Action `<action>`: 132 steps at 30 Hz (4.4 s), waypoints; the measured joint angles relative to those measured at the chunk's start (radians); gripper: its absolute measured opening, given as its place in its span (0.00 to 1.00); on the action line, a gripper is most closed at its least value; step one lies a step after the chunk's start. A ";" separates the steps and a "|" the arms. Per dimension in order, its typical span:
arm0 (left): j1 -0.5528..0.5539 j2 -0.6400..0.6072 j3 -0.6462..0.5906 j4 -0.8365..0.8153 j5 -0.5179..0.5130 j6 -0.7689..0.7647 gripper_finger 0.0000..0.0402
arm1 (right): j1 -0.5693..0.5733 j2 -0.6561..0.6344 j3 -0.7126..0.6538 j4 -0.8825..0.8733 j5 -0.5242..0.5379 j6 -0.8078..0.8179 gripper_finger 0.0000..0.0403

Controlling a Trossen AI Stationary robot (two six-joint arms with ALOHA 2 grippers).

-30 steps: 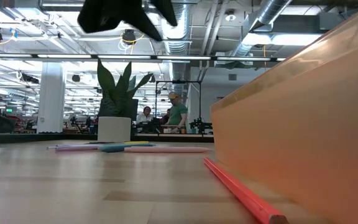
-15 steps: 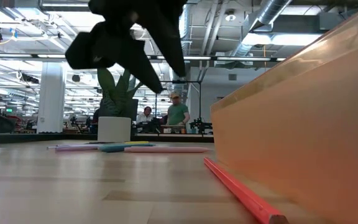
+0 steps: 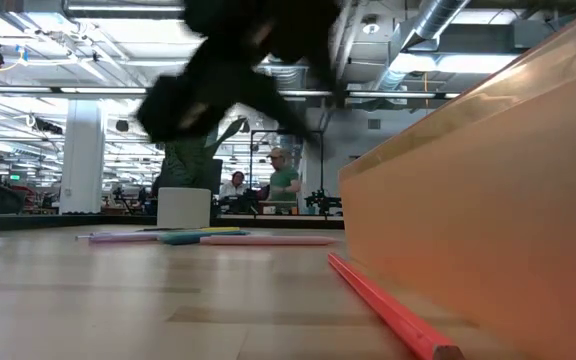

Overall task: Sort pens & pencils
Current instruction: Put the orange pencil into the blue bin

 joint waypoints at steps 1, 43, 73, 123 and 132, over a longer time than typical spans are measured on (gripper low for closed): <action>-0.003 0.005 -0.003 -0.033 0.001 -0.015 0.14 | 0.000 -0.001 0.000 0.000 0.000 -0.004 0.72; 0.007 0.151 -0.002 0.183 -0.041 -0.016 0.00 | 0.007 0.002 0.000 -0.008 0.004 -0.052 0.72; 0.005 0.042 -0.002 -0.156 -0.029 -0.114 0.00 | -0.052 0.001 -0.001 -0.001 0.000 -0.176 0.72; -0.356 -0.844 -0.002 -0.270 -1.037 0.521 0.00 | -0.602 0.002 0.404 0.965 0.159 -1.140 0.72; -0.414 -0.896 -0.002 -0.255 -0.958 0.546 0.00 | -0.572 0.002 0.405 1.045 0.153 -1.179 0.72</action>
